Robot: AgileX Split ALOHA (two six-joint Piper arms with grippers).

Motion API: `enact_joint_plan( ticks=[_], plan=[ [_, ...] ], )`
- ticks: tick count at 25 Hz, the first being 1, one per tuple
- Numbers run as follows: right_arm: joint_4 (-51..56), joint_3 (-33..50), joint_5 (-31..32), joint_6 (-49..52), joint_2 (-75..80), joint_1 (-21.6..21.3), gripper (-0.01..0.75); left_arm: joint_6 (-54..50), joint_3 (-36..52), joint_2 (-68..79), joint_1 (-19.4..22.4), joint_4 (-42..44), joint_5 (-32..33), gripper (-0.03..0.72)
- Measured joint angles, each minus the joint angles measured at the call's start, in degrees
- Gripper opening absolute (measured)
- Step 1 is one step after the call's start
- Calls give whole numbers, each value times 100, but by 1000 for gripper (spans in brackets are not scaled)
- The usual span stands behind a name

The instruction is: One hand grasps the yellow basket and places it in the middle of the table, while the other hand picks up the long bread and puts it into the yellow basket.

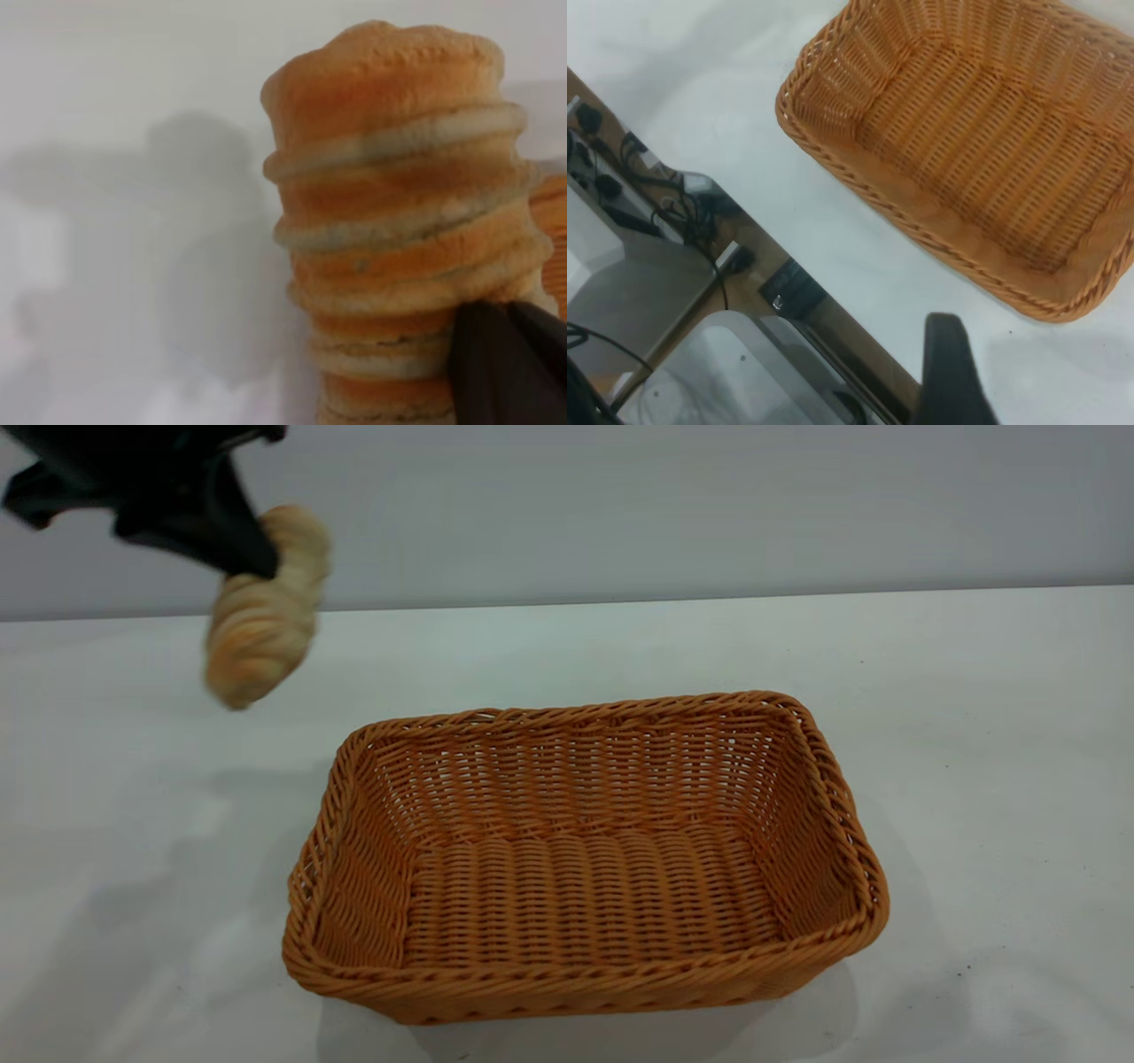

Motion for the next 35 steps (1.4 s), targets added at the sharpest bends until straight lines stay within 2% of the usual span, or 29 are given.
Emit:
enact_joint_plan(
  ticks=[8, 13, 15, 17, 22, 25, 29, 32, 35],
  plan=[
    [0, 0, 20, 0, 0, 0, 510, 1045, 6, 253, -1000, -1071, -206, 16],
    [0, 0, 72, 0, 0, 0, 510, 1548, 6, 801, -1350, -1350, -366, 35],
    [0, 0, 110, 0, 0, 0, 510, 1662, 6, 1009, -1434, -1364, -508, 81],
    [0, 0, 131, 0, -17, 0, 510, 1694, 6, 1186, -1480, -1418, -668, 163],
    [0, 0, 136, 0, -249, 0, 510, 1774, 6, 1303, -1550, -1653, -783, 471],
    [-12, 0, 136, 0, -462, 0, 510, 1934, 6, 1258, -1548, -1660, -790, 588],
    [-160, 0, 192, 62, -793, 0, 510, 2463, 6, 881, -1500, -1407, -654, 614],
    [-450, 0, 357, 293, -1078, 0, 510, 2774, 6, 310, -1385, -1060, -449, 587],
    [-805, 0, 523, 591, -1350, 0, 510, 2835, 6, -413, -1090, -946, -163, 563]
  ],
)
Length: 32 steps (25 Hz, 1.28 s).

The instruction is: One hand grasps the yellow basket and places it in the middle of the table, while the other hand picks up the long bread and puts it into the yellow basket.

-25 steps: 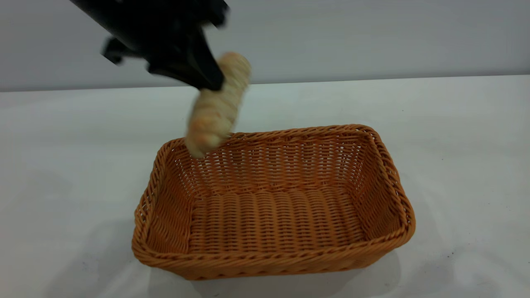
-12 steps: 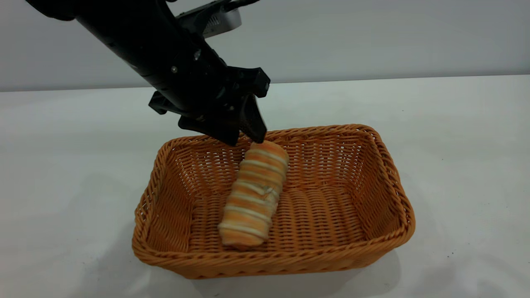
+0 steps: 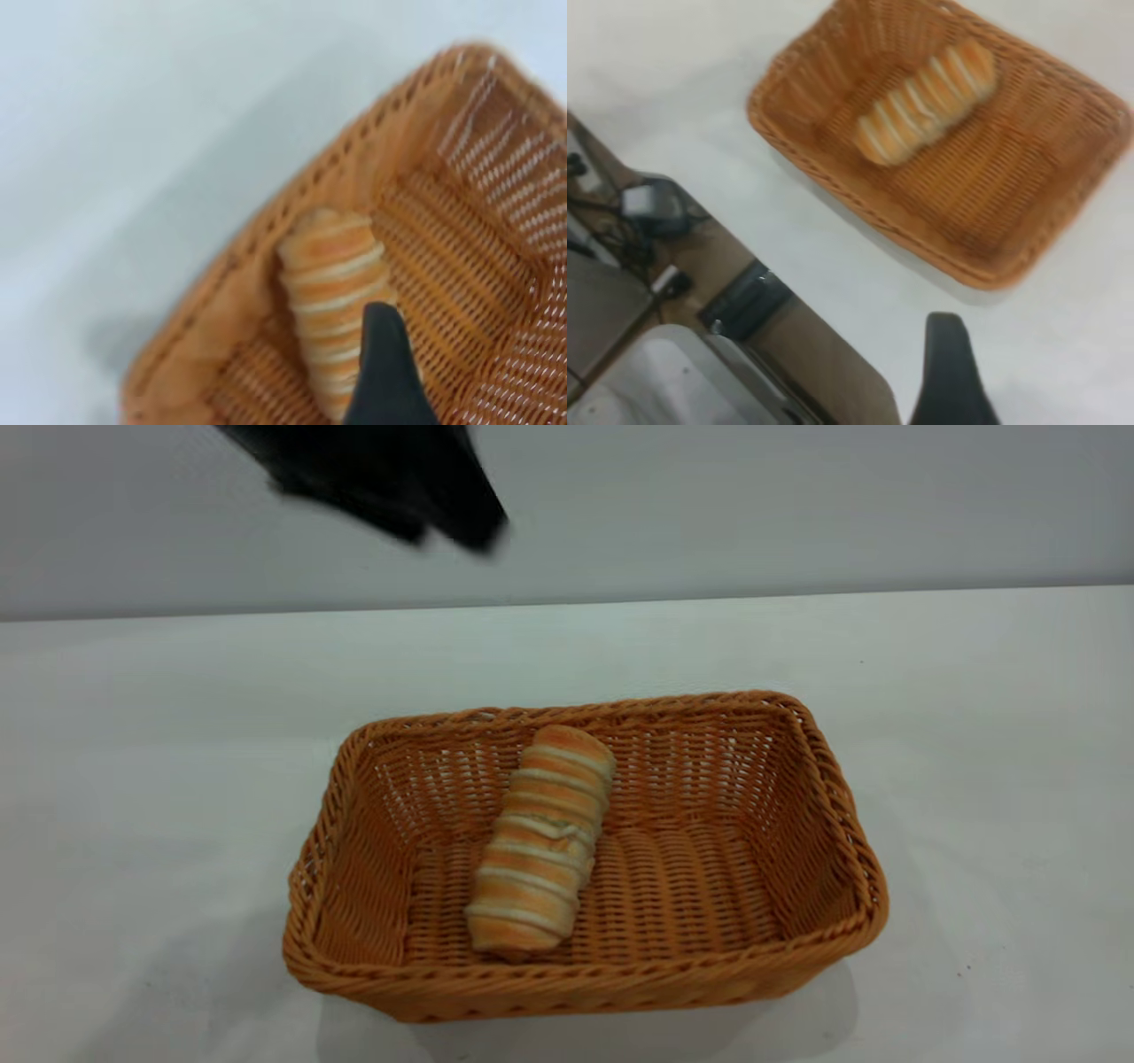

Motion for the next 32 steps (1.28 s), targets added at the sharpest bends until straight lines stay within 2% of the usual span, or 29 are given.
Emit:
enact_joint_plan(
  ticks=[7, 11, 14, 18, 23, 28, 32],
  plan=[
    [-787, 87, 436, 579, -798, 0, 510, 22, 0, -1659, 1233, 84, 1251, 555],
    [-1090, 574, 507, 793, -1501, 0, 510, 22, 11, -2301, 1883, 134, 1936, 554],
    [-1288, 1087, 485, 1021, -2034, 0, 510, 22, 22, -2619, 2196, 152, 2453, 554],
    [-1585, 1695, 389, 1391, -2714, 0, 510, -54, 46, -2908, 2347, 203, 2963, 554],
    [-1783, 2280, 341, 1633, -3406, 0, 510, -474, 46, -3371, 2347, 570, 3436, 554],
    [-1801, 2545, 266, 1685, -3831, 0, 510, -1063, 46, -4063, 2347, 1148, 3677, 554],
    [-1801, 2675, 239, 1738, -3957, 0, 510, -1249, 46, -4731, 2347, 1277, 4028, 554]
  ],
)
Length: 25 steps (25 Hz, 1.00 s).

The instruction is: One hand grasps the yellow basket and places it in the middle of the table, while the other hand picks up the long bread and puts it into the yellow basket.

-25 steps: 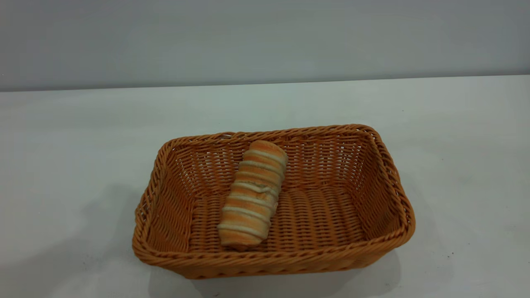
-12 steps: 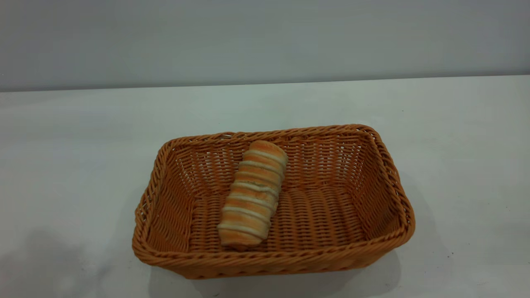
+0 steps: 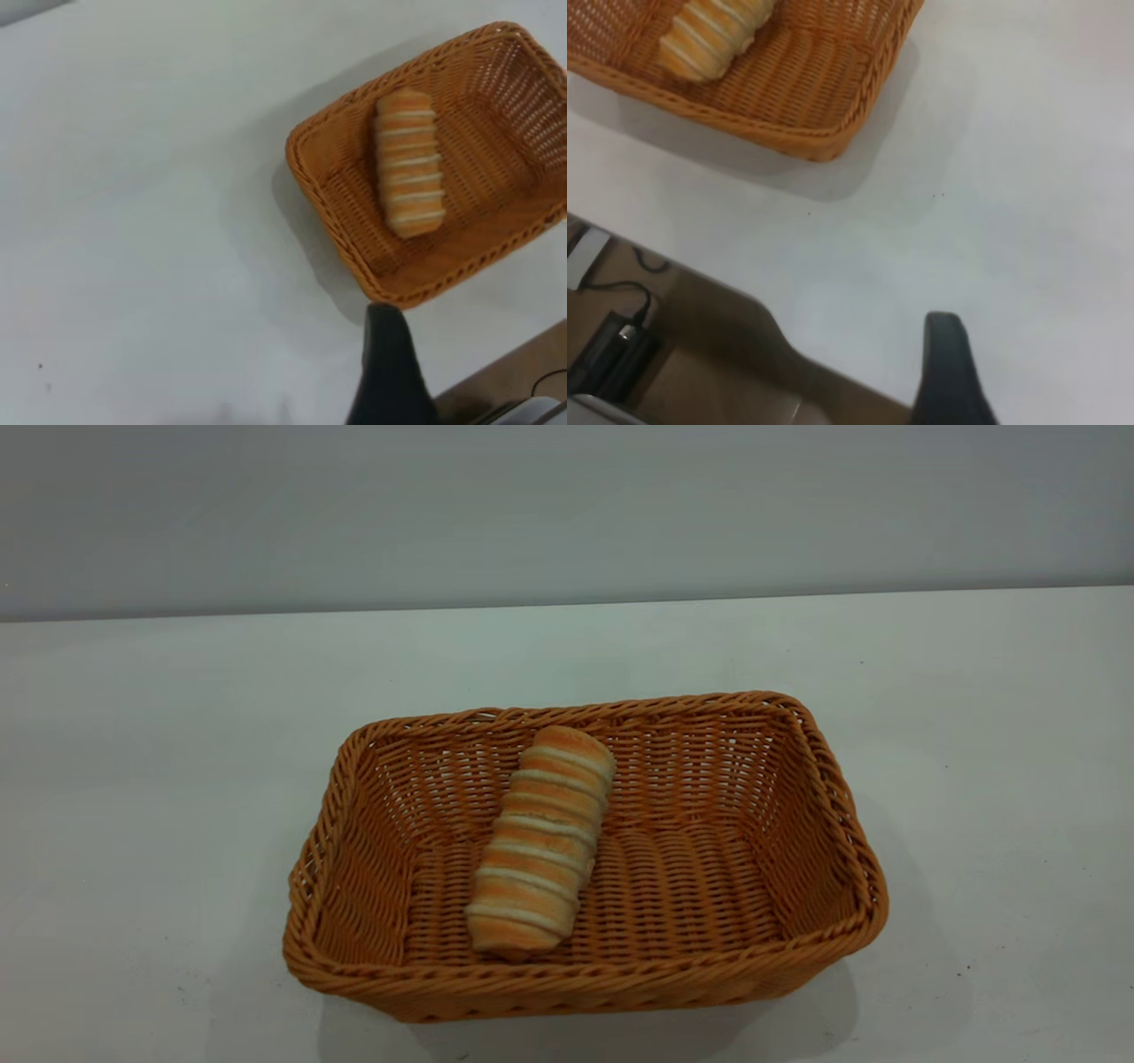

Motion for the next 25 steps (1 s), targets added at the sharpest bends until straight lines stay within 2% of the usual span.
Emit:
enact_joint_plan(
  ticks=[9, 18, 25],
  plan=[
    [65, 51, -18, 66, -49, 0, 510, -533, 88, -1491, 0, 318, 27, 554],
    [69, 51, 15, 78, -49, 0, 510, -917, 1827, -3032, 0, 748, 0, 554],
    [51, 51, 89, 78, -50, 0, 510, -1034, 2850, -3600, 0, 1051, -6, 554]
  ],
)
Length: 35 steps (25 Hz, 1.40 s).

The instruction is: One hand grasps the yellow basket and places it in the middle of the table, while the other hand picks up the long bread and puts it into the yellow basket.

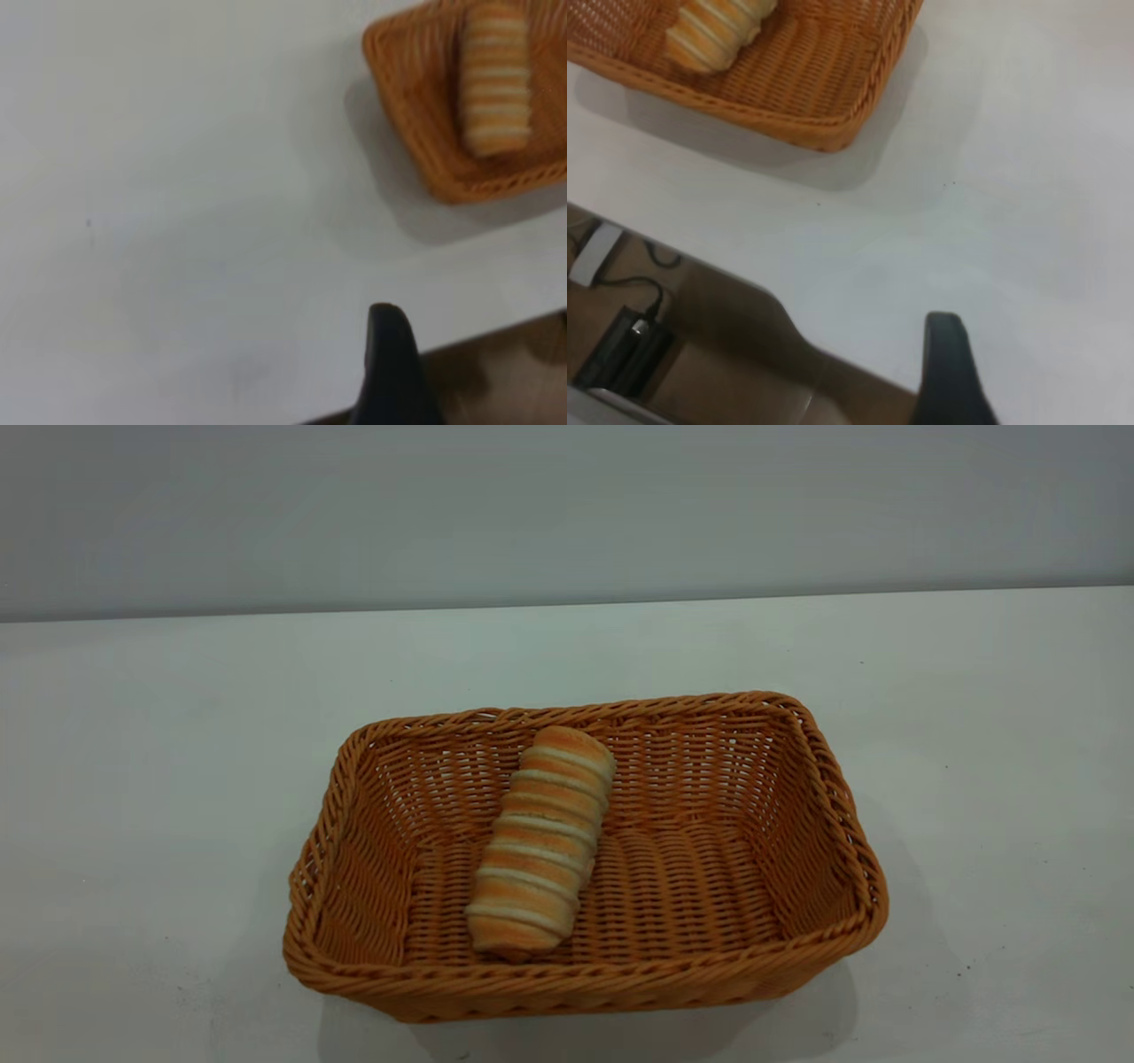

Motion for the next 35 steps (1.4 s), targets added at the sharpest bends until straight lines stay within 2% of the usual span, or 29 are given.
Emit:
enact_joint_plan(
  ticks=[10, 35],
  plan=[
    [-124, 135, 42, 0, -5, 0, 510, -424, 765, -21, -37, 648, -147, 554],
    [-115, 135, 47, 0, -5, 0, 509, -498, 851, -21, -37, 650, -163, 554]
  ],
)
